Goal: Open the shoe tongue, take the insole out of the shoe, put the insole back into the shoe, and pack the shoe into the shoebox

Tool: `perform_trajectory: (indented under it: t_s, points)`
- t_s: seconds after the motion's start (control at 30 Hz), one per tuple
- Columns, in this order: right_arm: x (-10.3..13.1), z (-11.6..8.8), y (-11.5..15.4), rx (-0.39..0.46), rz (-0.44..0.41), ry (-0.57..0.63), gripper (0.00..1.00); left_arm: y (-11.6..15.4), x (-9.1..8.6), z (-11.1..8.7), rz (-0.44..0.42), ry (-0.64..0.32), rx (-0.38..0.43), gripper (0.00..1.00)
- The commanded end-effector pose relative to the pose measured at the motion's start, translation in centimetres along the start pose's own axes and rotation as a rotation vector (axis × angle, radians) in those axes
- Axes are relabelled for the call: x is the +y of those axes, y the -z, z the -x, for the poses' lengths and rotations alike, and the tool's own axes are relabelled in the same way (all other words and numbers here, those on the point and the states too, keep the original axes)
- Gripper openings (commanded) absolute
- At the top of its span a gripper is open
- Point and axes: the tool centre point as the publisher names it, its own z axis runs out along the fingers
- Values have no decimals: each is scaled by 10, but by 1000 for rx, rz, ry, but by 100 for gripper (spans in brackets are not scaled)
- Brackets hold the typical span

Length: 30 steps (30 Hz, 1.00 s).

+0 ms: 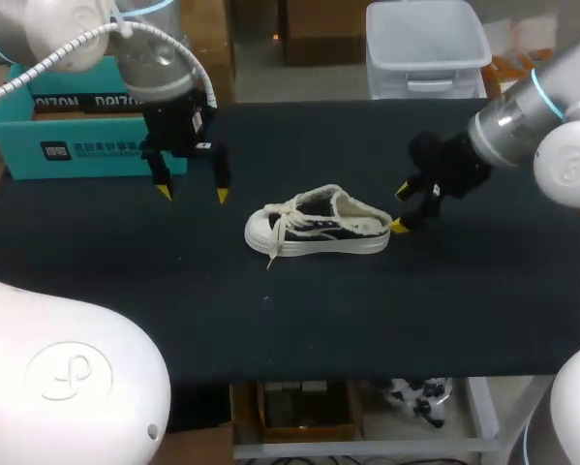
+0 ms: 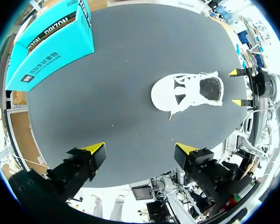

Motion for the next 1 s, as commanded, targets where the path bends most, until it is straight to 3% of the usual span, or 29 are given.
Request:
perform_trajectory:
  t_s: [0.03, 0.47, 1.0]
  points:
    - [-6, 1, -14, -34, 56, -4, 100, -2, 3, -7, -7, 1, -7, 100]
    - [-15, 5, -47, 15, 121, -14, 100, -9, 5, -28, 0, -28, -14, 100]
    - [-13, 0, -76, 37, 187, -14, 100, -19, 4, -41, 8, -54, -2, 100]
